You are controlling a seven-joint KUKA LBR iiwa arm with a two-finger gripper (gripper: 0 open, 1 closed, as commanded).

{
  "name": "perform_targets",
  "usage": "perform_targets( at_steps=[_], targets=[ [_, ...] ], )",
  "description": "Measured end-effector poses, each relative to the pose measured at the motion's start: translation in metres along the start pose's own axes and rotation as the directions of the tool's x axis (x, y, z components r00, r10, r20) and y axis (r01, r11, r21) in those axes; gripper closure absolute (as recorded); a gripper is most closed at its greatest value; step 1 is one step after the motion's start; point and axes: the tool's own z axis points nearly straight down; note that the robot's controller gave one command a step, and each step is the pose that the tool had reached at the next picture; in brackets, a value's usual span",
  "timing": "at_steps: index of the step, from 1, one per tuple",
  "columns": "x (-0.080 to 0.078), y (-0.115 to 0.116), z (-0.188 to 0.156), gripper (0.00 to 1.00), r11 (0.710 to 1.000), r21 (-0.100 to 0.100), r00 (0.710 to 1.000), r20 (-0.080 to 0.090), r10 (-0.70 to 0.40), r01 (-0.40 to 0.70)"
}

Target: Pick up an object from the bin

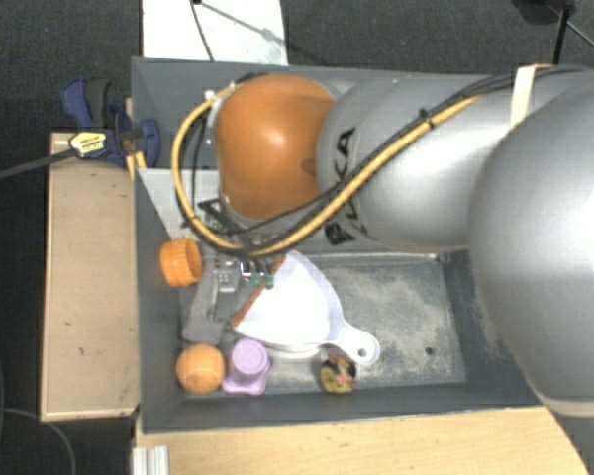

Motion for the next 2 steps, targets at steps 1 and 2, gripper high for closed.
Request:
perform_targets(
  at_steps=[1, 2],
  targets=[
    [-0.002, -0.001, -0.005, 0.00, 1.000, -0.002, 1.000, 0.008, 0.005, -0.005],
    [0.029, -0.056, 0.031, 0.00, 1.000, -0.002, 1.000, 0.010, -0.020, 0.021]
  ],
)
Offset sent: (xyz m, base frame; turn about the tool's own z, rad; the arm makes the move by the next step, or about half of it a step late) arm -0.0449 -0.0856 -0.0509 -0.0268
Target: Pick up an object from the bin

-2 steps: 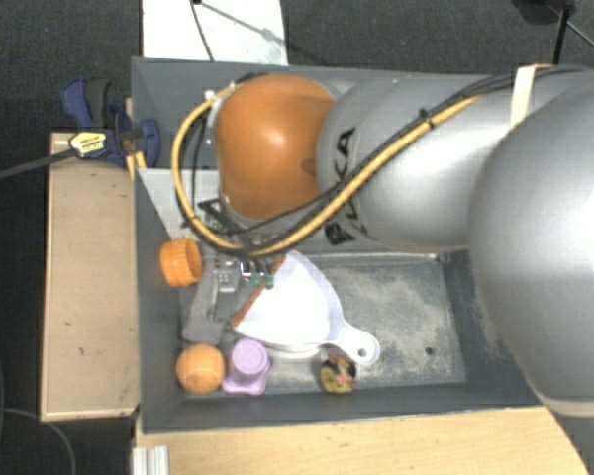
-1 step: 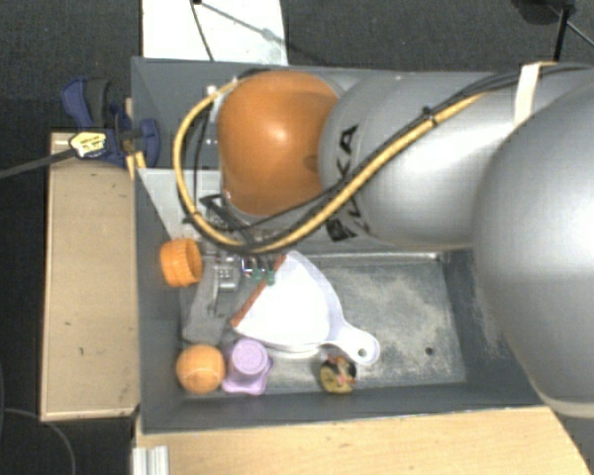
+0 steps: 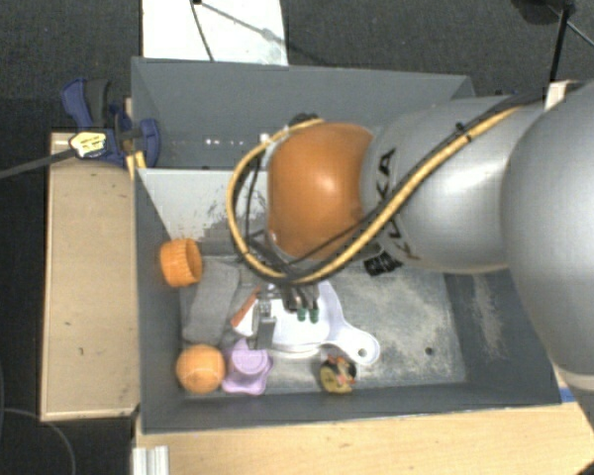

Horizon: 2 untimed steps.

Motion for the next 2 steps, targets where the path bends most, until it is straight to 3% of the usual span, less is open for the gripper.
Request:
perform_targets(
  at_steps=[1, 2],
  targets=[
    [0.022, -0.027, 0.017, 0.00, 0.997, 0.007, 0.997, -0.008, -0.076, 0.076],
    [0.038, -0.015, 0.047, 0.00, 0.991, -0.001, 0.991, -0.001, -0.130, 0.130]
  ],
)
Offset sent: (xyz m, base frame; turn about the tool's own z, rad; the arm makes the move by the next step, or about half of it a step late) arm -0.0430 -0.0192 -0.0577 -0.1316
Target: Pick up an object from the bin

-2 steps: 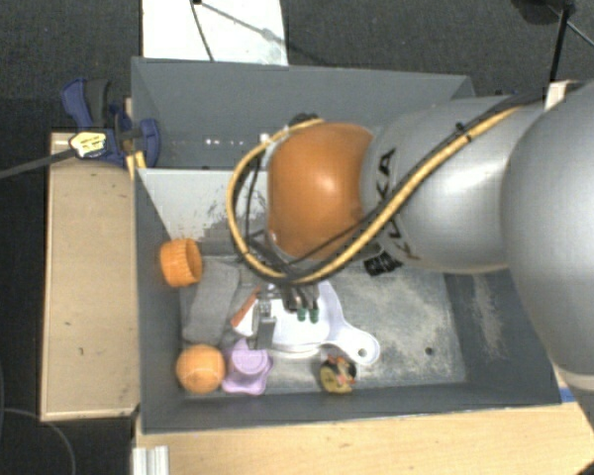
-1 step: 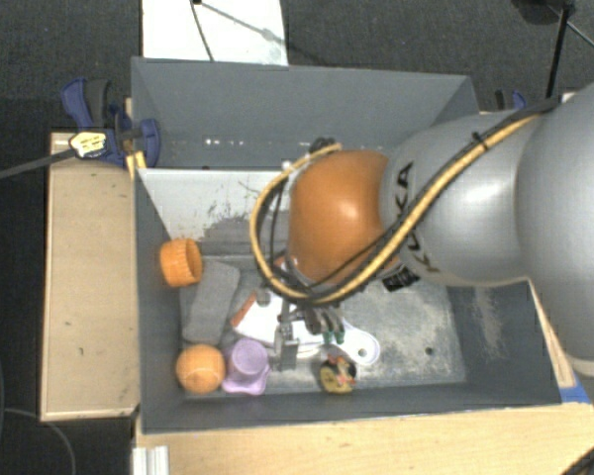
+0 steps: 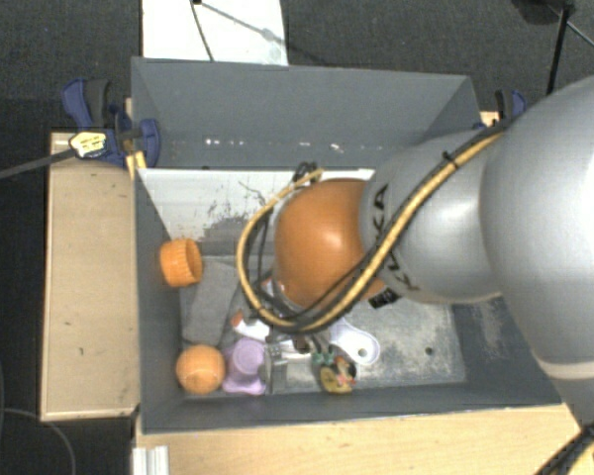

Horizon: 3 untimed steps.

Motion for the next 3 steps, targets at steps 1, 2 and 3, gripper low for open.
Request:
perform_targets(
  at_steps=[1, 2, 3],
  targets=[
    [0.007, 0.003, 0.028, 0.00, 0.996, 0.001, 0.996, -0.007, -0.093, 0.093],
    [0.007, 0.015, 0.032, 0.00, 1.000, 0.010, 1.000, -0.007, -0.013, 0.013],
    [0.002, 0.029, 0.032, 0.00, 0.971, 0.015, 0.971, -0.004, -0.238, 0.238]
  ],
)
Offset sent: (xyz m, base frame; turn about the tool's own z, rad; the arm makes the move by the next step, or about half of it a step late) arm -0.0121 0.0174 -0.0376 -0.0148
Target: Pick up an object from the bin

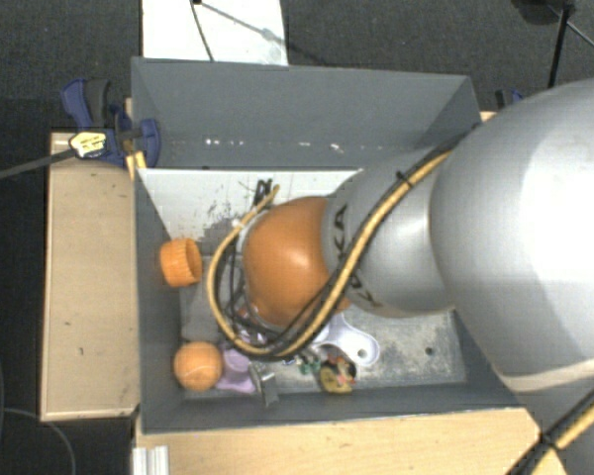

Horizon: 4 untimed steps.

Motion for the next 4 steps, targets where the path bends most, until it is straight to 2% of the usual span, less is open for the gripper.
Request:
perform_targets(
  at_steps=[1, 2, 3, 4],
  targets=[
    [-0.002, 0.007, 0.000, 0.00, 1.000, 0.002, 1.000, -0.004, -0.028, 0.028],
    [0.007, -0.005, -0.007, 0.00, 0.994, -0.014, 0.994, 0.007, 0.106, -0.106],
    [0.001, -0.004, -0.042, 0.00, 0.984, -0.014, 0.984, -0.002, 0.177, -0.177],
    [-0.002, -0.015, -0.043, 0.00, 0.978, -0.015, 0.978, 0.001, 0.209, -0.209]
  ],
)
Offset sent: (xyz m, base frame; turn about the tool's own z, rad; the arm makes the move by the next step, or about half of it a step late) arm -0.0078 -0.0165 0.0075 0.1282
